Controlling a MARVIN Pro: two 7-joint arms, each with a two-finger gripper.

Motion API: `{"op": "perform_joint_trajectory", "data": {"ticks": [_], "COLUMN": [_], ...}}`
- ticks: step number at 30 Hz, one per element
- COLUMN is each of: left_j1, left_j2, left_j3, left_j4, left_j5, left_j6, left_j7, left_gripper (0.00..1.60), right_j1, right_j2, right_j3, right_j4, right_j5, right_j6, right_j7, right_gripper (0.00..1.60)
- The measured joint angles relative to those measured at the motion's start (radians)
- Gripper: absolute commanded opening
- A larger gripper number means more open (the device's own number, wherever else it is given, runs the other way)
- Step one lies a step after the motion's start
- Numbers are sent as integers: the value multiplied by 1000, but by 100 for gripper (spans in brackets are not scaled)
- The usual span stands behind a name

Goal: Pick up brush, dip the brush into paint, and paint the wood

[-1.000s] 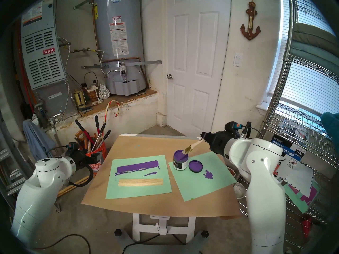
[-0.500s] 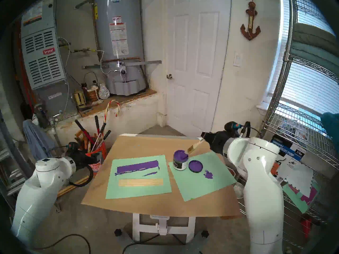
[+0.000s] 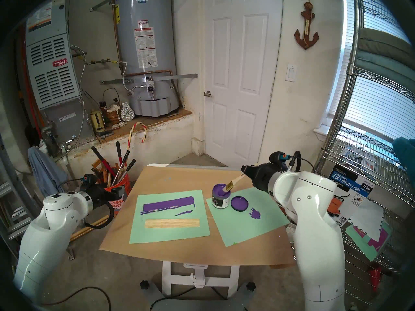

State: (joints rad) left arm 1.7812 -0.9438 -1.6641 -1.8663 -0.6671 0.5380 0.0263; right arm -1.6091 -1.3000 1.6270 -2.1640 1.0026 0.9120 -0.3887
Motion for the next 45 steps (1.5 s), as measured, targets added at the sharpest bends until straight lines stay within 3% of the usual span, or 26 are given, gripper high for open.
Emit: {"op": "perform_joint_trajectory", "data": {"ticks": [12, 30, 45], "left_j1": [0, 0, 0], "left_j2": [0, 0, 0], "left_j3": [0, 0, 0], "left_j4": [0, 0, 0], "left_j5": [0, 0, 0], "left_j6": [0, 0, 0], "left_j7": [0, 0, 0], "left_gripper": [160, 160, 160], "right_j1": [-24, -23, -23], "right_j2": [3, -20, -39], "right_j3": [-6, 54, 34], "right_j4": [1, -32, -40], "right_j5": [-20, 31, 42], "right_j6": [-20, -18, -19], "right_j7": [23, 32, 20], "right_gripper": [0, 0, 0]}}
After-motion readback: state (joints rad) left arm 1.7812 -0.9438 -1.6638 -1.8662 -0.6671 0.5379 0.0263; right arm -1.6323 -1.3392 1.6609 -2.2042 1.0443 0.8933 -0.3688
